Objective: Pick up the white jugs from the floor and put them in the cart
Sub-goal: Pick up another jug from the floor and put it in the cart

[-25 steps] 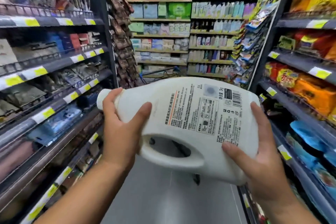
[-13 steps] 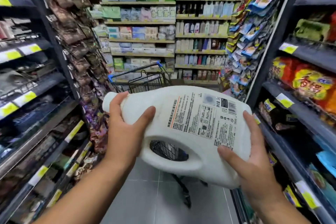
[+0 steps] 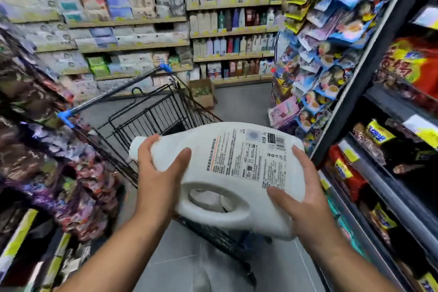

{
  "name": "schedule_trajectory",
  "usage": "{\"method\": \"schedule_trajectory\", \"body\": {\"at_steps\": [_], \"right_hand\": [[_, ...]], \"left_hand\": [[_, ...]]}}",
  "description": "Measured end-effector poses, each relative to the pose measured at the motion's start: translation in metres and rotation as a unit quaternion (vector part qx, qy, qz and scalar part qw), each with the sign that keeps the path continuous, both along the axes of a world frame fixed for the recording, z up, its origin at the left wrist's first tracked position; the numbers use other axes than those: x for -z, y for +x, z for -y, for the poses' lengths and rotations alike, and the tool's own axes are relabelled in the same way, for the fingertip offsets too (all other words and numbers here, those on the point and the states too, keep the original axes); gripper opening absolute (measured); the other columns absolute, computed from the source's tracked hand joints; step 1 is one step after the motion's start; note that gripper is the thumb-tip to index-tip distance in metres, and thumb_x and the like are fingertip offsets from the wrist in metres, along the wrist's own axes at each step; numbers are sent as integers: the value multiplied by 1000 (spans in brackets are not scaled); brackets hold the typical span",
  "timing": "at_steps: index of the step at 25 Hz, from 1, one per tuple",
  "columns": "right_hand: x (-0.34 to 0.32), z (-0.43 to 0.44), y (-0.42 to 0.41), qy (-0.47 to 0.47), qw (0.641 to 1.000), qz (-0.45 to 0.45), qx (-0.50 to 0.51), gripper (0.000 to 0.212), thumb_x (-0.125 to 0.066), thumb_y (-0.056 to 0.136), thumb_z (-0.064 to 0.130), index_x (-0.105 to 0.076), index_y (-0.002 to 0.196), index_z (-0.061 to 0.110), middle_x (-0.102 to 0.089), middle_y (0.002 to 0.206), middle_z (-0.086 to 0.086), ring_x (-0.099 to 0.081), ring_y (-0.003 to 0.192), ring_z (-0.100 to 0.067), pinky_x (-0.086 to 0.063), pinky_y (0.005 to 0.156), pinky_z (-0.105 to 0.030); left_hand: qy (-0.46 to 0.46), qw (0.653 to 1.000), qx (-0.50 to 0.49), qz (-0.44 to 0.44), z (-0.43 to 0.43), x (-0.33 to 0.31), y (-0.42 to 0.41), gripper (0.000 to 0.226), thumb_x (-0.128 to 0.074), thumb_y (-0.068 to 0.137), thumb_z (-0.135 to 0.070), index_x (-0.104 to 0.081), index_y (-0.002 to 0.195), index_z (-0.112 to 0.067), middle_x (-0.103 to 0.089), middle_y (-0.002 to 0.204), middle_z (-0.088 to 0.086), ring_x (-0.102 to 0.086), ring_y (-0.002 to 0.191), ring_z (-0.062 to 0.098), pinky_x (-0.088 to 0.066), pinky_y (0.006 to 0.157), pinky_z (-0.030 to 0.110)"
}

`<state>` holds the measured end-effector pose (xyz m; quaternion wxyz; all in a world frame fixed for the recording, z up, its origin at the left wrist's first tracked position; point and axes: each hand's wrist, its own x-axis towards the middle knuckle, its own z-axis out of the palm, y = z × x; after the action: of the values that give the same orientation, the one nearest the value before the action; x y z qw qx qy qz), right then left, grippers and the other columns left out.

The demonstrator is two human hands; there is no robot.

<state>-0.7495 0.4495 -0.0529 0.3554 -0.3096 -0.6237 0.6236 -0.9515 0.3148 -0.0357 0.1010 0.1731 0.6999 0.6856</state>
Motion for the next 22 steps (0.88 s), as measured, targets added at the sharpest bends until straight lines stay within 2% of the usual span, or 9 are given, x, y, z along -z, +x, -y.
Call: {"method": "schedule_trajectory", "body": {"at_steps": [2, 5, 8, 10, 14, 18, 22], "right_hand": [[20, -12, -31, -26, 999, 17, 39, 79, -78, 62, 22, -46, 127, 54, -56, 133, 14, -56, 121, -12, -42, 107, -49], [58, -33, -76, -81, 992, 38, 87, 77, -79, 62, 24, -47, 124, 58, -58, 132, 13, -58, 119, -12, -43, 105, -50], [89, -53, -102, -143, 982, 57, 110, 80, -84, 67, 17, -47, 127, 54, -64, 123, 18, -62, 114, -10, -45, 103, -50], [106, -66, -109, -173, 975, 68, 122, 77, -81, 74, 10, -47, 129, 52, -67, 115, 24, -64, 110, -9, -46, 102, -51], [138, -89, -122, -219, 961, 83, 147, 77, -79, 76, 9, -46, 135, 46, -67, 114, 23, -64, 109, -8, -48, 101, -49], [161, -104, -134, -246, 954, 89, 149, 82, -84, 65, 23, -46, 134, 43, -66, 123, 9, -64, 112, -15, -50, 98, -47], [183, -105, -144, -263, 945, 121, 151, 87, -88, 55, 38, -47, 132, 45, -63, 125, 9, -61, 116, -14, -48, 101, -45]], "left_hand": [[-37, 999, 26, 19, -26, 14, -37, 53, -76, 81, -32, -44, 121, -43, -59, 110, -7, -61, 98, 12, -49, 74, 27], [-99, 991, 70, 54, -69, 48, -97, 55, -77, 65, -52, -47, 112, -56, -59, 119, 3, -63, 102, 22, -55, 84, 43], [-153, 981, 97, 76, -105, 80, -132, 53, -75, 59, -61, -47, 105, -63, -62, 117, 2, -66, 100, 26, -57, 83, 53], [-177, 975, 108, 82, -123, 100, -142, 55, -75, 61, -61, -47, 109, -60, -62, 116, 2, -66, 100, 27, -56, 82, 54], [-214, 964, 121, 98, -157, 130, -156, 59, -76, 62, -61, -47, 113, -56, -61, 119, 6, -65, 101, 27, -56, 87, 52], [-256, 953, 139, 90, -176, 154, -166, 64, -74, 63, -65, -44, 119, -56, -58, 123, 5, -62, 106, 27, -53, 90, 53], [-288, 941, 158, 74, -186, 172, -177, 65, -74, 62, -65, -44, 119, -57, -58, 124, 6, -62, 105, 25, -52, 92, 50]]}}
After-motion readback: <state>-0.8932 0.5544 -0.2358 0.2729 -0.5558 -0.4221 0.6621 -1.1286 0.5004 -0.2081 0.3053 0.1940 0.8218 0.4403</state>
